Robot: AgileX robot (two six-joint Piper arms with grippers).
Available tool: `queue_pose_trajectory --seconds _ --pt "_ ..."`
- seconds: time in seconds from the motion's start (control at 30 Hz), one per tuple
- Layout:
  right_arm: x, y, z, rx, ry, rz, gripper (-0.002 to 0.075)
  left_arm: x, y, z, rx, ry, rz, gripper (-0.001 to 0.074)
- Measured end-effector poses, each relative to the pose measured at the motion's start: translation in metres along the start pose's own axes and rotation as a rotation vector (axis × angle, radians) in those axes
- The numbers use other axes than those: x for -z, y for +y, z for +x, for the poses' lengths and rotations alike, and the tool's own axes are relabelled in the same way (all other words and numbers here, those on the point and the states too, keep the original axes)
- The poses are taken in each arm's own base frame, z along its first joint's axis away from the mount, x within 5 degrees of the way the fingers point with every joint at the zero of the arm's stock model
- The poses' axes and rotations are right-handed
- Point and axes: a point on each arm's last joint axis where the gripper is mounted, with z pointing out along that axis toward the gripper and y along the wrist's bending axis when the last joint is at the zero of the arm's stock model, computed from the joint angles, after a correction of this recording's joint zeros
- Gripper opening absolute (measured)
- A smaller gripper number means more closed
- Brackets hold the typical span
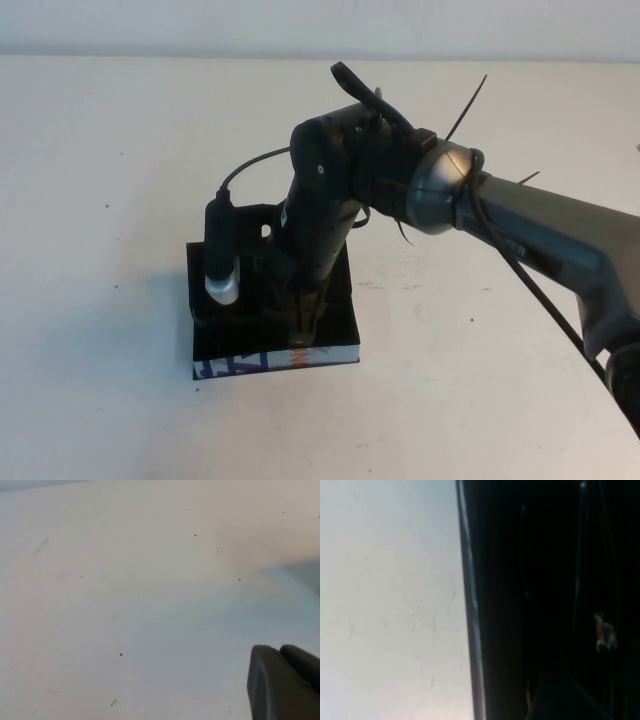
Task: Return glasses to glasses case
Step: Place the glasses in the glasses case
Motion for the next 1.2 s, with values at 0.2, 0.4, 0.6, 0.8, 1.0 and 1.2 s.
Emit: queue_pose_trajectory --seconds 0.2,0.4,0.6,0.8,1.0,1.2 --pt "0.0000 0.0015 -0.0005 -0.007 -0.006 -0.017 0.0269 0.0000 0.0000 0.0000 0.000 0.000 0.000 -0.0001" --pt "0.0000 0.0019 -0.0005 -0.008 -0.005 -0.021 0.0262 0.0000 0.0000 0.0000 0.000 0.000 0.000 -0.0001" --pt "0.0001 0.0031 -0.0003 -0.011 -0.004 -0.034 0.0217 0.0000 0.0000 0.0000 0.000 0.000 0.000 -0.0001" --pt "-0.0085 0.0045 0.0017 -0.017 0.012 -0.068 0.0189 0.0000 0.0000 0.0000 0.000 0.000 0.000 -0.0001" --pt "-0.0089 0.0044 0.0017 -0.017 0.013 -0.069 0.0158 0.0000 0.0000 0.0000 0.000 0.000 0.000 -0.0001" --pt "-0.0088 0.0056 0.0022 -0.018 0.019 -0.083 0.0036 0.0000 0.0000 0.0000 0.000 0.000 0.000 -0.0001"
